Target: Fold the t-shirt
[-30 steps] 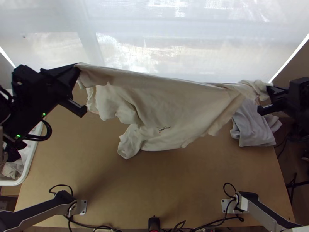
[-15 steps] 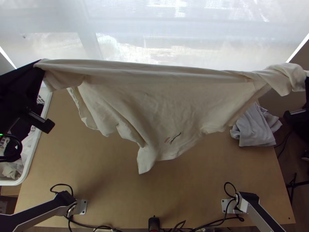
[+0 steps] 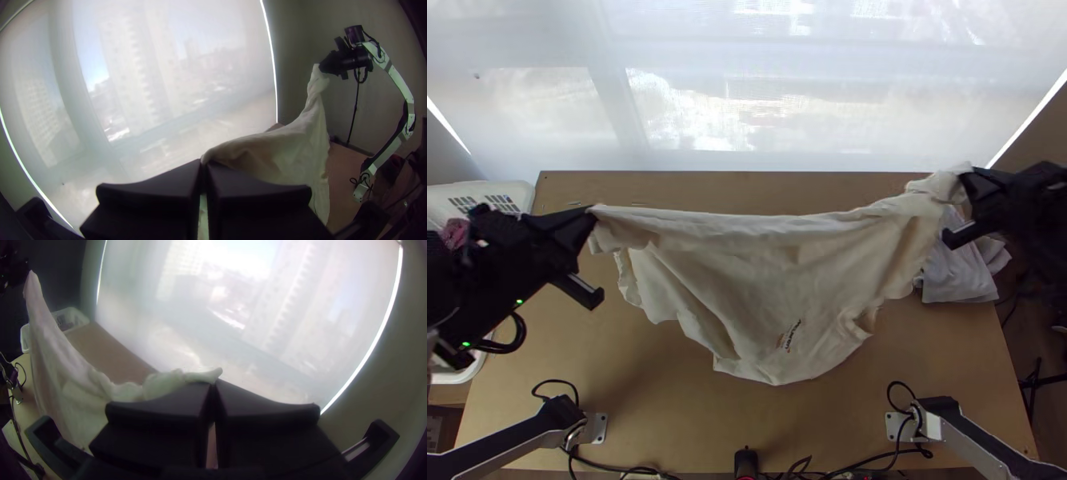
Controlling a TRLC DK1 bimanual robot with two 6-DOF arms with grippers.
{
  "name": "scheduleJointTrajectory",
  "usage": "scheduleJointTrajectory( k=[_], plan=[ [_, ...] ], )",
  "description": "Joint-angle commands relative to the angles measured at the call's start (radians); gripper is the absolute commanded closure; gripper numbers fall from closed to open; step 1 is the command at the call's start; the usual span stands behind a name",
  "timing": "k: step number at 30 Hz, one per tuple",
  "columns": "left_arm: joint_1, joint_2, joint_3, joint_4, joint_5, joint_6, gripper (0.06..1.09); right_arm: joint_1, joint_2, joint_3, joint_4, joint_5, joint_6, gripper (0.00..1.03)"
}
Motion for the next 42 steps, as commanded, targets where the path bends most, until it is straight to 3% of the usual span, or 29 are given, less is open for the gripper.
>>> scheduleJointTrajectory(
  k=[1, 10, 20, 33, 42],
  plan=[
    [0.004, 0.0, -0.297, 0.141, 0.017, -0.021, 1.05, 0.083, 0.15, -0.134, 0.079, -0.01, 0.005, 1.0],
    [0.306, 0.178, -0.538, 0.541, 0.122, 0.019, 1.05, 0.071, 0.43, -0.209, 0.317, -0.021, -0.017, 1.0],
    [0.495, 0.536, -0.469, 0.879, 0.142, 0.024, 1.05, 0.072, 0.703, -0.128, 0.486, -0.019, -0.018, 1.0],
    [0.527, 0.885, -0.348, 1.066, 0.128, 0.018, 1.05, 0.098, 1.075, 0.206, 0.489, 0.033, 0.003, 1.0],
    [0.569, 1.066, -0.203, 1.087, 0.071, -0.002, 1.05, 0.123, 1.226, 0.377, 0.489, 0.107, 0.022, 1.0]
  ],
)
